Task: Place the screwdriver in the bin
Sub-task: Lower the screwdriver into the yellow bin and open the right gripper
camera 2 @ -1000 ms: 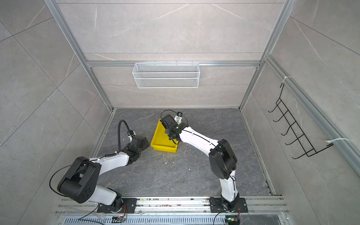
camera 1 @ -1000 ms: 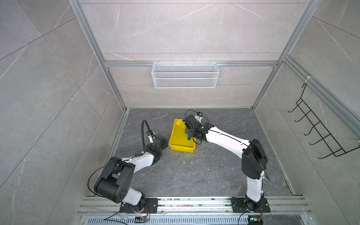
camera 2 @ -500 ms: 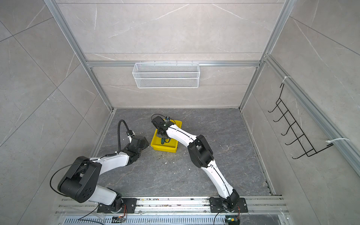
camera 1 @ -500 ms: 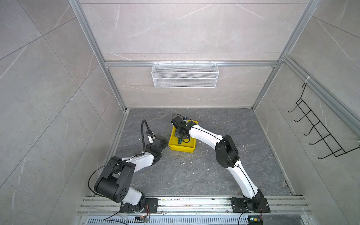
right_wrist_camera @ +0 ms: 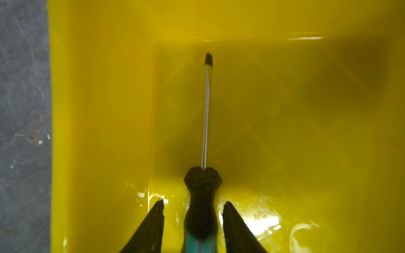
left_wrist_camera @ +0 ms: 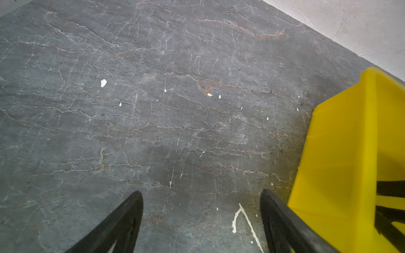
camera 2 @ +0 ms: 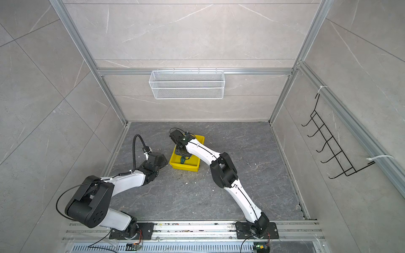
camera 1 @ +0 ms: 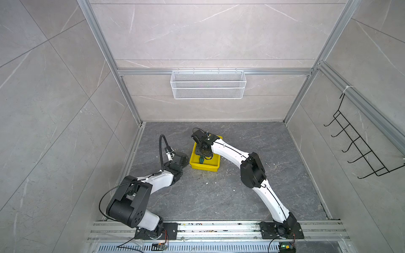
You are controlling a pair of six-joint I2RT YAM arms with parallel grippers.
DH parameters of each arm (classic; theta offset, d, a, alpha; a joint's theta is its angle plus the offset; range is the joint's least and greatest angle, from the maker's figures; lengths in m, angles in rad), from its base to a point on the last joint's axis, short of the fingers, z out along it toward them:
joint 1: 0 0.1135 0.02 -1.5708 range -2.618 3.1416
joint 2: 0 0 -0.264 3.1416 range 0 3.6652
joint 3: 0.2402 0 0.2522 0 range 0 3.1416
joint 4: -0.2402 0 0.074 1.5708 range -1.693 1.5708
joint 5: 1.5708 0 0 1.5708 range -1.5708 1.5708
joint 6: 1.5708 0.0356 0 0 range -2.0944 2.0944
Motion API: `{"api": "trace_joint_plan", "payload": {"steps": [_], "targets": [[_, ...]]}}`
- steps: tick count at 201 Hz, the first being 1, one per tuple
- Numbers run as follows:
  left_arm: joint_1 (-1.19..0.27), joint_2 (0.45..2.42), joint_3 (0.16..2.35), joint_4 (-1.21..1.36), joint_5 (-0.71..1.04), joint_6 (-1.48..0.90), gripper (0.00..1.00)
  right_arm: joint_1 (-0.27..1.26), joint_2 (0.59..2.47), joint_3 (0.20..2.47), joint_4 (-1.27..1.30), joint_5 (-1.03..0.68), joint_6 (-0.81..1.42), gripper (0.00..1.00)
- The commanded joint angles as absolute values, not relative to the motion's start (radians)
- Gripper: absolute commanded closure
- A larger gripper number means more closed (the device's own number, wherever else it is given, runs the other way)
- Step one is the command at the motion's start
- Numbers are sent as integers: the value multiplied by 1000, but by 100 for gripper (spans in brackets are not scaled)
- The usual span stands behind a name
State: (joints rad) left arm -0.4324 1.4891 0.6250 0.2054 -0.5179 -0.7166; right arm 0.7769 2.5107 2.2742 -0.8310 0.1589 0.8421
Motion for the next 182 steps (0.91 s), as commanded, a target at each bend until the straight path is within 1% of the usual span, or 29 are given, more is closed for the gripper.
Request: {"api": "trace_joint_plan", "payload": {"steps": [1, 28, 77, 101, 119, 139, 152, 161, 168, 175, 182], "targets": [[-434, 1485, 661, 204, -513, -719, 14, 778, 2442, 2182, -830, 145, 839, 52], [-434, 1476, 659, 203, -512, -715, 14, 778, 2338, 2012, -756, 182, 816, 50], [-434, 1468, 658, 204, -492, -715, 14, 747, 2185, 1793, -697, 212, 755, 49], [-436, 1462, 652, 211, -490, -715, 14, 723, 2147, 1751, -698, 215, 723, 48], [-436, 1460, 650, 213, -493, -712, 14, 713, 2115, 1717, -709, 251, 693, 48], [-435, 1450, 646, 213, -497, -709, 14, 709, 2060, 1666, -679, 251, 640, 44], [-436, 1442, 641, 219, -499, -702, 14, 709, 2010, 1635, -630, 195, 605, 33], [-436, 1438, 643, 220, -498, -688, 14, 710, 1964, 1602, -583, 151, 589, 21], [-436, 1432, 644, 217, -495, -674, 14, 709, 1921, 1576, -556, 134, 579, 14], [-436, 1425, 646, 213, -490, -663, 14, 710, 1873, 1546, -534, 132, 568, 3], [-436, 1416, 645, 211, -487, -655, 14, 710, 1821, 1513, -516, 141, 556, 1]]}}
